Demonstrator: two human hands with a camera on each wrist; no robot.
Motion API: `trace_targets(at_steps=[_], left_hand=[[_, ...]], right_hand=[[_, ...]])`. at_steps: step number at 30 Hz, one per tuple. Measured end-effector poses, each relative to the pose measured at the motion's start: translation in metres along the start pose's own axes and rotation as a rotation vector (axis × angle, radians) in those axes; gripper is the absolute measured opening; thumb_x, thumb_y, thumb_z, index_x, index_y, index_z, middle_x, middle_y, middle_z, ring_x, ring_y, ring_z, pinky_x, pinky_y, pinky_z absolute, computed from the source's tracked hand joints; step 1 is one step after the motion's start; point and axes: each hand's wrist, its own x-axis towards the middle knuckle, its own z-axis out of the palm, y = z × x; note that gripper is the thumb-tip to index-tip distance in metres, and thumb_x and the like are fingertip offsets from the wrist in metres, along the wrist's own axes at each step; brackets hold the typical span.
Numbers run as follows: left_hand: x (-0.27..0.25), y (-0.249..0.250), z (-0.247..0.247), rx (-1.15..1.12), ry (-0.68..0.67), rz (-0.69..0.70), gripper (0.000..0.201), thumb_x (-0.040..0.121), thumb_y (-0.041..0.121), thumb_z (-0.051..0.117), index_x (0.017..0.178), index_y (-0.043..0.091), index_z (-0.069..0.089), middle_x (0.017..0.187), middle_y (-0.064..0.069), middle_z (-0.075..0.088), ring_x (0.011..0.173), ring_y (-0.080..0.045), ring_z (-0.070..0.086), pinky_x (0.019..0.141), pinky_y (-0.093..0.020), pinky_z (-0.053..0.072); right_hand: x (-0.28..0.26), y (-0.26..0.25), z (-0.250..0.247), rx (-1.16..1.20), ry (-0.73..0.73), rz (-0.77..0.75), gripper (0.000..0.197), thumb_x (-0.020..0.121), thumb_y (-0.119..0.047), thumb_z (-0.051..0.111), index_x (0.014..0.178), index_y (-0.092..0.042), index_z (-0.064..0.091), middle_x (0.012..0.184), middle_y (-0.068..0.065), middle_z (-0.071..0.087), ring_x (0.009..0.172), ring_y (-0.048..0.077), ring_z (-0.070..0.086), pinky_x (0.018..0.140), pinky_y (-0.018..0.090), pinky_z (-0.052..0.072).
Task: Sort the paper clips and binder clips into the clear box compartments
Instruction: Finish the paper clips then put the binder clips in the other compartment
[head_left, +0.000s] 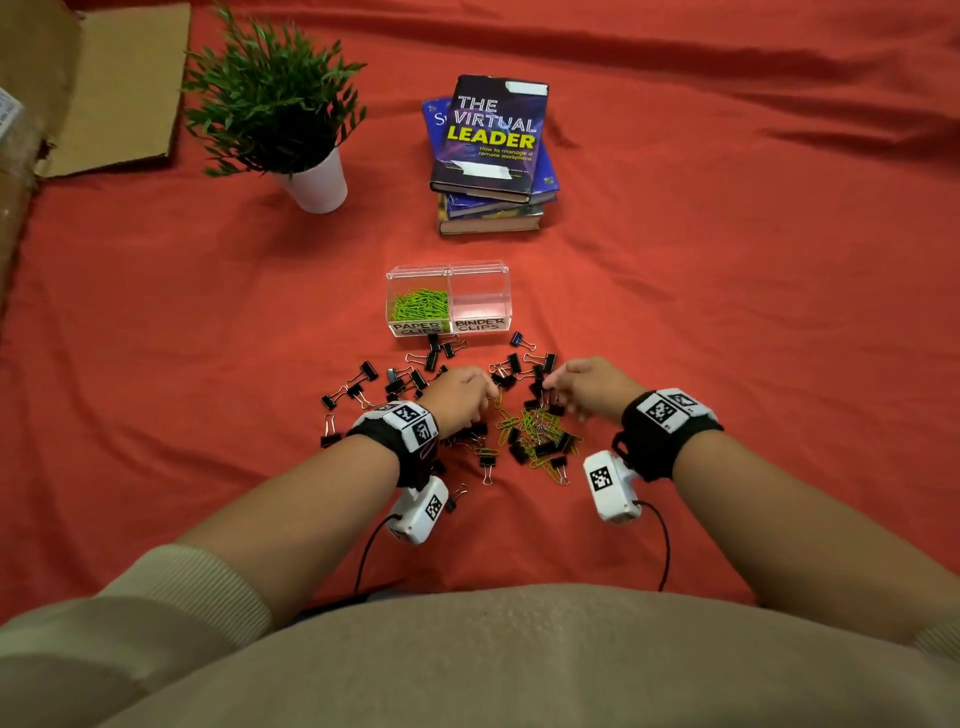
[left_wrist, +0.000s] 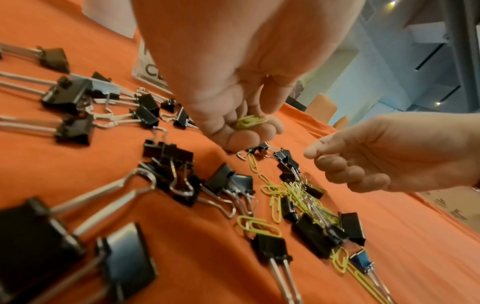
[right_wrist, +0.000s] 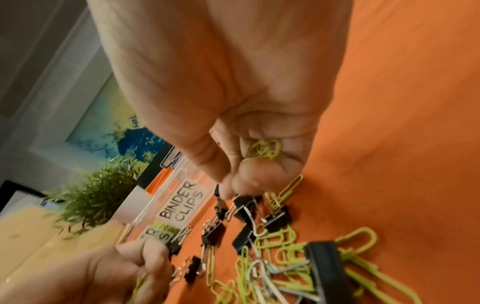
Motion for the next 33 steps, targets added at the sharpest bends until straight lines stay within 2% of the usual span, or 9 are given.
trace_targets(at_steps=[3,6,9,12,14,19,26,30,33], left_hand=[[0.001,0.001,0.010,0.080,0.033,0.002,0.020,0.093,0.019,0.041,0.076,0.017,0.052,0.066,0.002,0.049,0.059,-0.017,0.047,0.055,-0.027,0.040],[0.000,0.000,0.019,0.435,0.024,0.130,0.005,0.087,0.022,0.054,0.089,0.017,0.055,0.080,-0.001,0.060,0.075,-0.021,0.057,0.068,-0.032,0.047],[0.002,-0.004,0.026,0.760,-0.022,0.278,0.022,0.087,0.023,0.056,0.106,0.011,0.054,0.107,-0.008,0.060,0.098,-0.027,0.058,0.078,-0.034,0.044],[0.003,-0.005,0.030,0.862,-0.008,0.328,0.025,0.090,0.024,0.055,0.109,0.008,0.053,0.115,-0.012,0.056,0.106,-0.030,0.056,0.086,-0.039,0.046],[0.002,-0.005,0.031,0.921,-0.007,0.332,0.023,0.092,0.021,0.053,0.110,0.007,0.052,0.115,-0.013,0.055,0.107,-0.031,0.056,0.087,-0.041,0.046],[-0.004,-0.004,0.037,1.090,-0.009,0.374,0.024,0.092,0.003,0.042,0.115,0.004,0.050,0.119,-0.015,0.054,0.112,-0.033,0.054,0.088,-0.041,0.045],[0.000,-0.001,0.036,0.963,-0.029,0.211,0.037,0.088,0.020,0.055,0.119,0.002,0.048,0.122,-0.017,0.052,0.113,-0.034,0.053,0.090,-0.041,0.043],[0.003,-0.007,0.030,0.821,-0.023,0.202,0.026,0.088,0.021,0.055,0.108,0.006,0.052,0.115,-0.014,0.053,0.105,-0.032,0.054,0.088,-0.040,0.045],[0.000,-0.007,0.018,0.609,0.002,0.218,0.007,0.087,0.016,0.055,0.090,0.013,0.049,0.092,-0.006,0.054,0.083,-0.024,0.052,0.070,-0.031,0.043]], right_hand=[[-0.001,0.004,0.007,-0.196,0.026,-0.033,0.013,0.091,-0.015,0.055,0.092,-0.006,0.065,0.075,0.003,0.063,0.058,0.014,0.056,0.051,0.024,0.049],[0.001,0.008,0.026,-0.576,0.091,-0.158,0.014,0.086,-0.017,0.056,0.087,-0.007,0.065,0.088,0.009,0.068,0.078,0.023,0.063,0.068,0.034,0.052],[0.000,0.010,0.045,-0.820,0.203,-0.202,0.016,0.084,-0.024,0.053,0.089,-0.009,0.059,0.094,0.011,0.065,0.084,0.029,0.063,0.064,0.035,0.048],[-0.001,0.012,0.056,-0.907,0.261,-0.206,0.023,0.088,-0.025,0.051,0.102,-0.006,0.055,0.107,0.014,0.061,0.095,0.034,0.063,0.071,0.039,0.048],[-0.002,0.011,0.060,-0.914,0.261,-0.211,0.026,0.089,-0.021,0.051,0.109,-0.004,0.054,0.113,0.016,0.058,0.101,0.035,0.061,0.077,0.040,0.049],[-0.002,0.014,0.069,-0.941,0.263,-0.255,0.028,0.089,-0.010,0.047,0.115,0.000,0.049,0.119,0.017,0.053,0.106,0.036,0.057,0.081,0.042,0.049],[0.003,0.020,0.066,-0.772,0.243,-0.227,0.027,0.087,-0.010,0.049,0.112,-0.001,0.051,0.117,0.016,0.052,0.105,0.035,0.056,0.081,0.039,0.045],[0.005,0.022,0.057,-0.610,0.233,-0.175,0.022,0.084,-0.010,0.052,0.105,-0.007,0.058,0.099,0.010,0.061,0.093,0.031,0.061,0.078,0.035,0.048],[0.003,0.024,0.046,-0.322,0.230,-0.156,0.018,0.084,-0.008,0.055,0.101,-0.011,0.060,0.075,0.000,0.057,0.067,0.019,0.057,0.059,0.025,0.046]])
